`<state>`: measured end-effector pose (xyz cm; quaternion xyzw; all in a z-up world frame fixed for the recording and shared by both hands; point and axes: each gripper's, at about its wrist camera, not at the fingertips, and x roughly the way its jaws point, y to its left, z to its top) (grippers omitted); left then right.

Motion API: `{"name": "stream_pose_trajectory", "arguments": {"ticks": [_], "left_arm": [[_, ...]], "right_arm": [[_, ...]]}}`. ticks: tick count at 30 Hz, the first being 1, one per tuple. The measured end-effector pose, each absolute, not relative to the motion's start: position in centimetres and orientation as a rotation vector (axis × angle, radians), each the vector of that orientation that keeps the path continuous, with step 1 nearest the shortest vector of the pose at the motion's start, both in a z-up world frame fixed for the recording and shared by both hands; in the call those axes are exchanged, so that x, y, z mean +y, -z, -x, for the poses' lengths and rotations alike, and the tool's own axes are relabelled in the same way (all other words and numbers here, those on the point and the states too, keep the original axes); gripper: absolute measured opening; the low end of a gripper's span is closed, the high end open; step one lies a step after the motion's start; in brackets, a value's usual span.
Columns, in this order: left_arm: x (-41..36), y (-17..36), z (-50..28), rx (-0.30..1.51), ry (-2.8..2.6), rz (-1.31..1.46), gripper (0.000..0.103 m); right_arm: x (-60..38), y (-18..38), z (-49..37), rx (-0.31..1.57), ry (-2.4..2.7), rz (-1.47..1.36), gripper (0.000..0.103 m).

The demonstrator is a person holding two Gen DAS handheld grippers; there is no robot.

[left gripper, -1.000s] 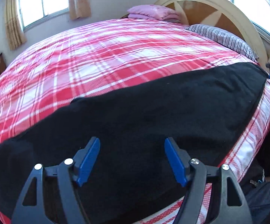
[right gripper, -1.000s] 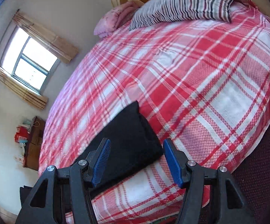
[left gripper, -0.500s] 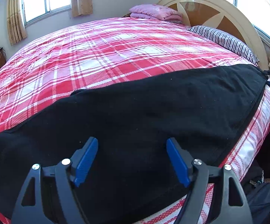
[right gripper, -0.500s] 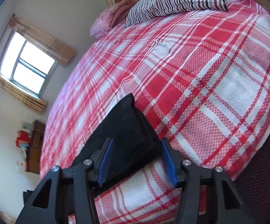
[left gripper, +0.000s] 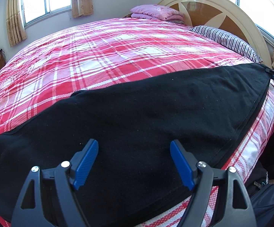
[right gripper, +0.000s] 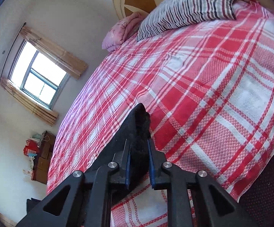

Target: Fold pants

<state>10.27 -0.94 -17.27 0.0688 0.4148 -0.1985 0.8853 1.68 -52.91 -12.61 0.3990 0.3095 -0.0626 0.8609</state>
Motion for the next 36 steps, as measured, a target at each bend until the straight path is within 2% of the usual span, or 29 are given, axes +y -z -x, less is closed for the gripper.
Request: {"name": "stream_pose_trajectory", "arguments": {"ticks": [7, 23, 29, 36], "left_arm": [[-0.9, 17.0, -10.2, 0.857, 0.389, -0.154, 0.081], [-0.6, 16.6, -10.4, 0.860, 0.362, -0.137, 0.081], [-0.5, 16.7, -10.4, 0.861, 0.362, -0.128, 0.081], [-0.2, 16.4, -10.4, 0.850, 0.365, -0.105, 0.081]], "right_arm": [[-52.3, 12.6, -1.5, 0.676, 0.173, -0.806, 0.016], [-37.3, 4.0, -3.7, 0.562, -0.072, -0.396, 0.015], [-30.0, 4.1, -5.4, 0.601, -0.216, -0.298, 0.015], [-22.6, 6.8, -7.7, 0.669, -0.332, -0.191, 0.015]]}}
